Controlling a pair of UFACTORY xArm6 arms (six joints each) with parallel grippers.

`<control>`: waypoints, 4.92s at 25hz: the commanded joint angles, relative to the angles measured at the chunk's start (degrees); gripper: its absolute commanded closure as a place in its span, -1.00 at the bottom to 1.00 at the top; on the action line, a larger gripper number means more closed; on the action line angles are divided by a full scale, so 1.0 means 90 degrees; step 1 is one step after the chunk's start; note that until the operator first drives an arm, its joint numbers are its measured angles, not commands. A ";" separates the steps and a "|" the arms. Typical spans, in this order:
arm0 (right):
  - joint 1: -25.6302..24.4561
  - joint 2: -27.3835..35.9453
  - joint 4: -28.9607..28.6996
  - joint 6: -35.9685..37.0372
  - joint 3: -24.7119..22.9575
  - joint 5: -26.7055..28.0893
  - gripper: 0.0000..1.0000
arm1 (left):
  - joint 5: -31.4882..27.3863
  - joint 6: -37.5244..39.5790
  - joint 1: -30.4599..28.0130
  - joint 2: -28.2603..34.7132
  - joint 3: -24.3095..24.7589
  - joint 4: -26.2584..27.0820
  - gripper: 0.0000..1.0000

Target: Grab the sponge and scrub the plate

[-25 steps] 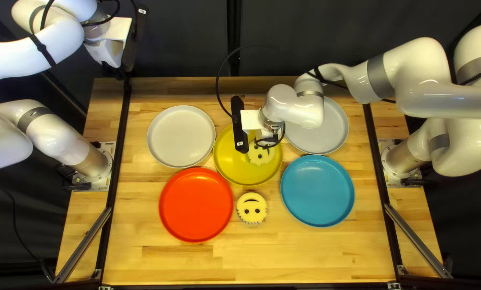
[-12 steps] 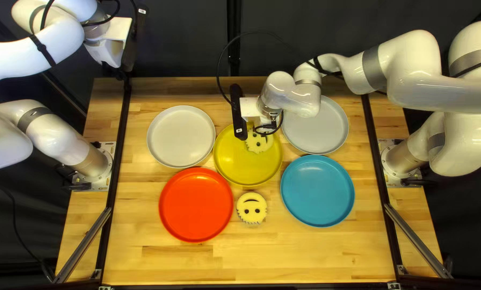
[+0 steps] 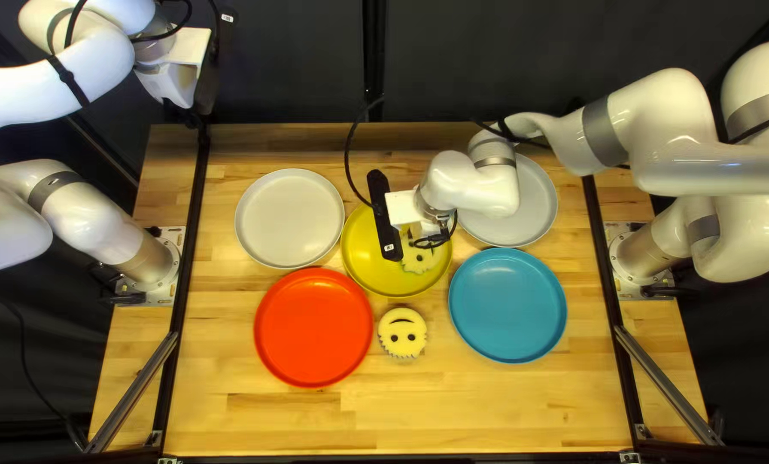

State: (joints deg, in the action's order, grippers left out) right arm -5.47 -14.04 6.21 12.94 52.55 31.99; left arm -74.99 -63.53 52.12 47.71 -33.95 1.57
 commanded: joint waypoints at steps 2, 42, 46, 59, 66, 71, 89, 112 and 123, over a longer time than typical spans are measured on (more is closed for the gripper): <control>-0.0527 -0.0295 -0.0207 0.0593 0.0393 0.0086 1.00 | 0.0000 0.0000 0.0000 0.0000 0.0000 0.0000 -1.00; -0.0418 -0.0620 -0.0043 0.0525 0.0856 0.0360 1.00 | 0.0000 0.0000 0.0000 0.0000 0.0000 0.0000 -1.00; -0.0639 -0.0903 -0.0171 0.0798 0.1279 0.0517 1.00 | 0.0000 0.0000 0.0000 0.0000 0.0000 0.0000 -1.00; -0.0471 -0.0611 -0.0204 0.0708 0.0826 0.0382 1.00 | 0.0000 0.0000 0.0000 0.0000 0.0000 0.0000 -1.00; 0.0100 -0.0112 -0.0043 0.0005 0.0254 0.0331 1.00 | 0.0000 0.0000 0.0000 0.0000 0.0000 0.0000 -1.00; 0.0436 -0.0282 0.0056 -0.0394 0.0567 0.0551 1.00 | 0.0000 0.0000 0.0000 0.0000 0.0000 0.0000 -1.00; -0.0524 -0.1789 -0.0262 0.0647 0.2833 0.1501 1.00 | 0.0000 0.0000 0.0000 0.0000 0.0000 0.0000 -1.00; 0.0574 -0.1171 0.0306 -0.0547 0.1815 0.1019 1.00 | 0.0000 0.0000 0.0000 0.0000 0.0000 0.0000 -1.00; 0.0183 -0.1924 0.0150 -0.0067 0.3155 0.1603 1.00 | 0.0000 0.0000 0.0000 0.0000 0.0000 0.0000 -1.00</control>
State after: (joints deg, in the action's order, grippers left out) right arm -3.92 -30.36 7.49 12.23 78.92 45.19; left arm -74.99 -63.53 52.12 47.71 -33.95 1.57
